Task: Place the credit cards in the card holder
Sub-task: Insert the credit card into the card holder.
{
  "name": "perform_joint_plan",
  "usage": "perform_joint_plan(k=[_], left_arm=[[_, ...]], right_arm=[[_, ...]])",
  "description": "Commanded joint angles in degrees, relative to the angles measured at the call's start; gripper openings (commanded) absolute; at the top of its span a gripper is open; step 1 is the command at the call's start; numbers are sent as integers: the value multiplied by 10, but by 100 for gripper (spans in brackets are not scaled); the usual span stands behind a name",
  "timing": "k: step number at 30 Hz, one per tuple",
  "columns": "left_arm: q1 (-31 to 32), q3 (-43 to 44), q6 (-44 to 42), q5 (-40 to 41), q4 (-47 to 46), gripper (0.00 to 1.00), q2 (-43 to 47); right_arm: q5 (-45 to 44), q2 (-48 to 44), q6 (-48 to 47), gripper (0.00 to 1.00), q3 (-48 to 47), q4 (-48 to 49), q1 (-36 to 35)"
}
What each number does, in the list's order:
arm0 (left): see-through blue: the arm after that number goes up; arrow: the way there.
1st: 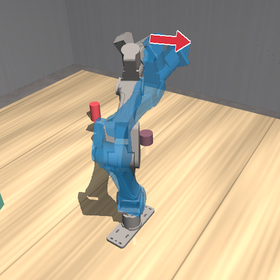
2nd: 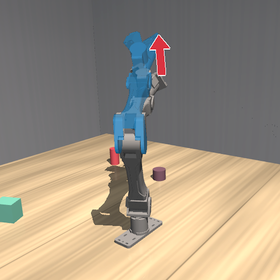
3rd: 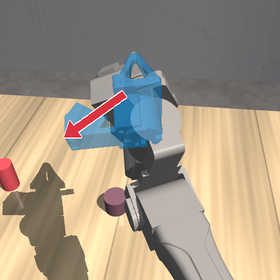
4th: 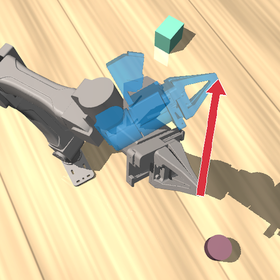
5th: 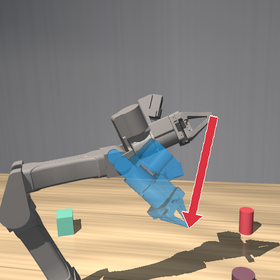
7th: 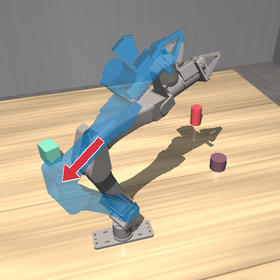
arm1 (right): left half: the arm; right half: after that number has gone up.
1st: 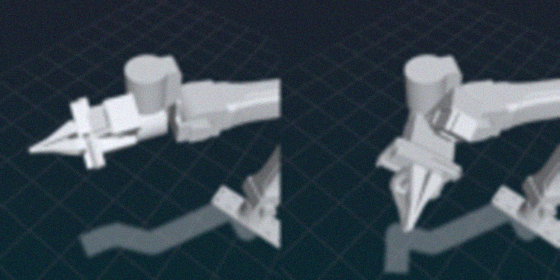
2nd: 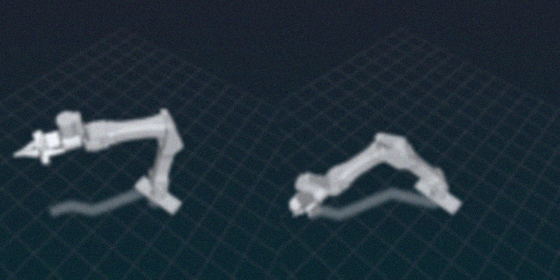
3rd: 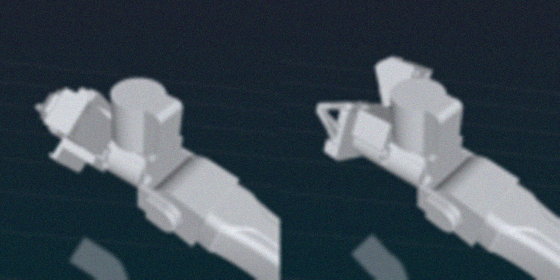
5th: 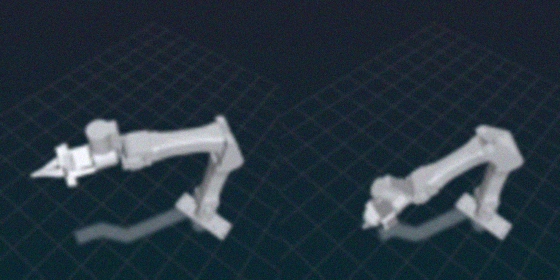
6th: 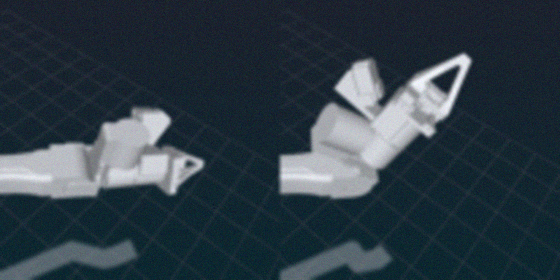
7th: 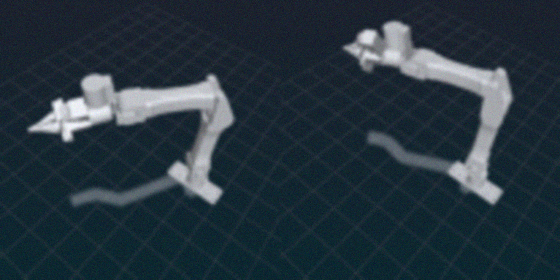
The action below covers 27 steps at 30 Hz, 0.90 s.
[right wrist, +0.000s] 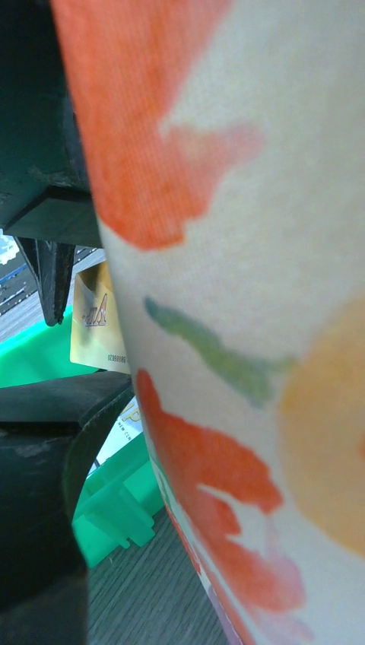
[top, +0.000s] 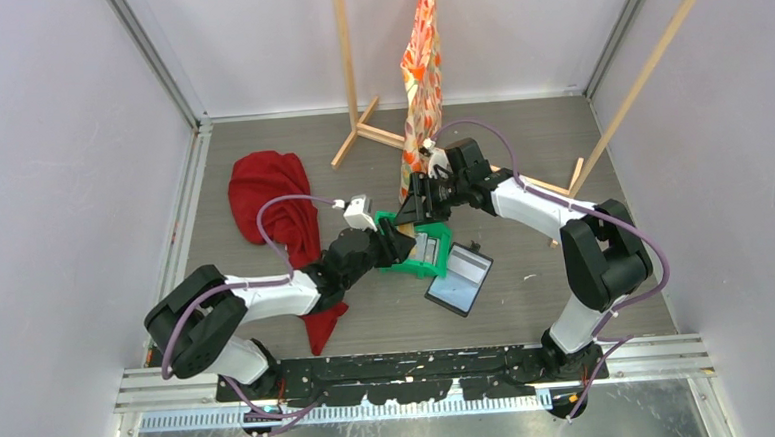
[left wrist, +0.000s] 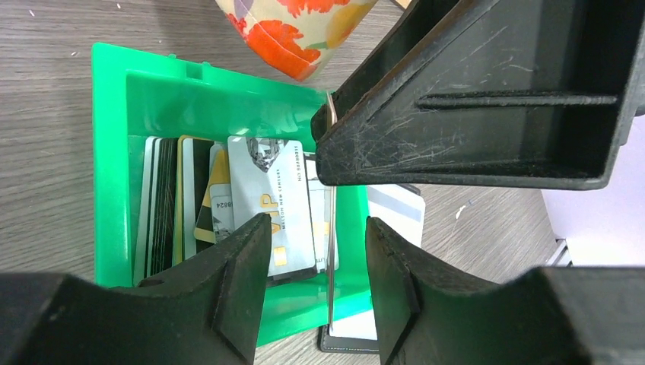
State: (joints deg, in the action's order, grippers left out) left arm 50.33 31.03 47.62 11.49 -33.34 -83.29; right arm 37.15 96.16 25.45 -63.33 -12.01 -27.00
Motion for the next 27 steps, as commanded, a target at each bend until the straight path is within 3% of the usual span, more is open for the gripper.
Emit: perform_joint_plan(k=[1,11,18,20,23,27], left_arm=[[-5,10,0,-15,-12,51,-15],[-12,14,10,-27,-2,52,-26],[-16,15,17,-30,6,52,-28],[-17,14,19,-34,7,50,-29],[-20,14,22,-40,6,40,-33],[-22,15,25,-43,7,44,-32]], right_arm=[[10,3,-10,51,-10,15,-3],[20,6,-6,60,-8,18,-2],[23,6,-6,73,-8,19,-3],[23,6,-6,73,-8,19,-3],[23,6,-6,71,-7,19,-2],[19,5,-11,71,-9,15,-3]])
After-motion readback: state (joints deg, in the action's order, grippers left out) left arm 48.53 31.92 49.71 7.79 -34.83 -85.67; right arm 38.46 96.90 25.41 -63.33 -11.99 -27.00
